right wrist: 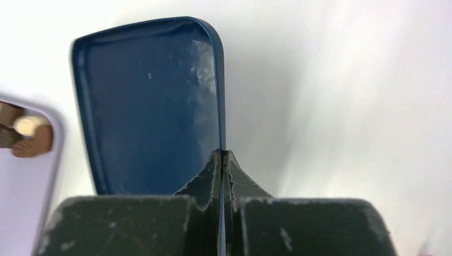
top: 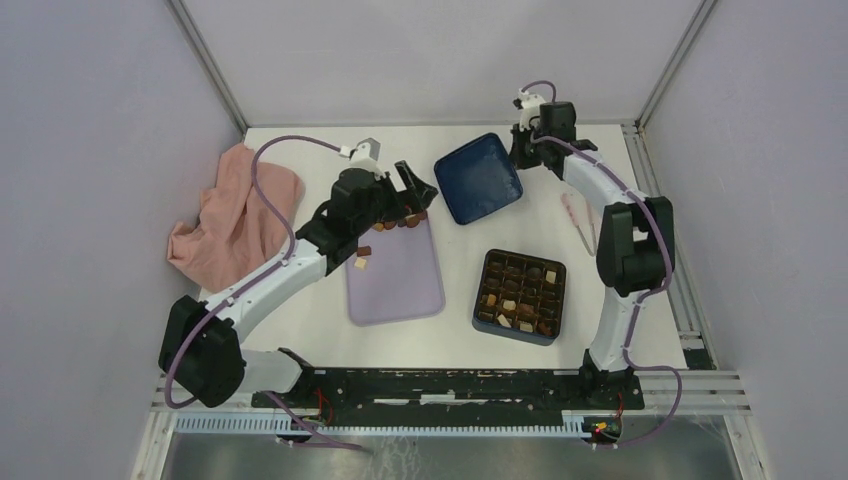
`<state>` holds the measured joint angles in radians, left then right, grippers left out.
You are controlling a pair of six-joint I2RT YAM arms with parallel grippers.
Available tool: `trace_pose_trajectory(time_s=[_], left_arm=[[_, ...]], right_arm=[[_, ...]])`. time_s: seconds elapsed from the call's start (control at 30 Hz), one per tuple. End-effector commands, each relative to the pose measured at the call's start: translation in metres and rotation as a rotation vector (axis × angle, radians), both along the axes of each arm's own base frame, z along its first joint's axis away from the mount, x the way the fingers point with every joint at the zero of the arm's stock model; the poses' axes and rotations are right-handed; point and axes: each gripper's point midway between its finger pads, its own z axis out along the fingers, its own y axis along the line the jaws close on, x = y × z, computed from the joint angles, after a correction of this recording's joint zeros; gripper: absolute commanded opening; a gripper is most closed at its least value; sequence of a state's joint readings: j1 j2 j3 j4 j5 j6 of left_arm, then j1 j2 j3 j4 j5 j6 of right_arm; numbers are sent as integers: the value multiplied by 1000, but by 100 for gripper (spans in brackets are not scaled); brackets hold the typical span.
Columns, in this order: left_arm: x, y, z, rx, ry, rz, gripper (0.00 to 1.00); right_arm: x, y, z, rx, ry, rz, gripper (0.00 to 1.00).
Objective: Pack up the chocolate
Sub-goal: Pick up the box lid from the center of the board.
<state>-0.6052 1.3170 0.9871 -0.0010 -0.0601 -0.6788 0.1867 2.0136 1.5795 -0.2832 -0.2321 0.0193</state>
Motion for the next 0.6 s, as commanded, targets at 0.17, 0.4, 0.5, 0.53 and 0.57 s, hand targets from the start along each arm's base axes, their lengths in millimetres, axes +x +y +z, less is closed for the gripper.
trace_pose_trajectory(time_s=[0.17,0.4,0.5,0.53,0.57], left_arm=[[23,-8,8,-286,-9,-103,100],[41,-17,8,-404,-56,-198,94],[47,-20,7,-407,-64,-227,94],[50,-20,4,-402,-56,-223,94],[53,-18,0,-399,-46,-216,94]], right_arm=[[10,9,145,154,-336,82,0],[-5,9,171,211,-364,100,0],[-14,12,181,271,-359,120,0],[-17,11,183,285,-355,123,0],[-20,12,186,301,-353,131,0]])
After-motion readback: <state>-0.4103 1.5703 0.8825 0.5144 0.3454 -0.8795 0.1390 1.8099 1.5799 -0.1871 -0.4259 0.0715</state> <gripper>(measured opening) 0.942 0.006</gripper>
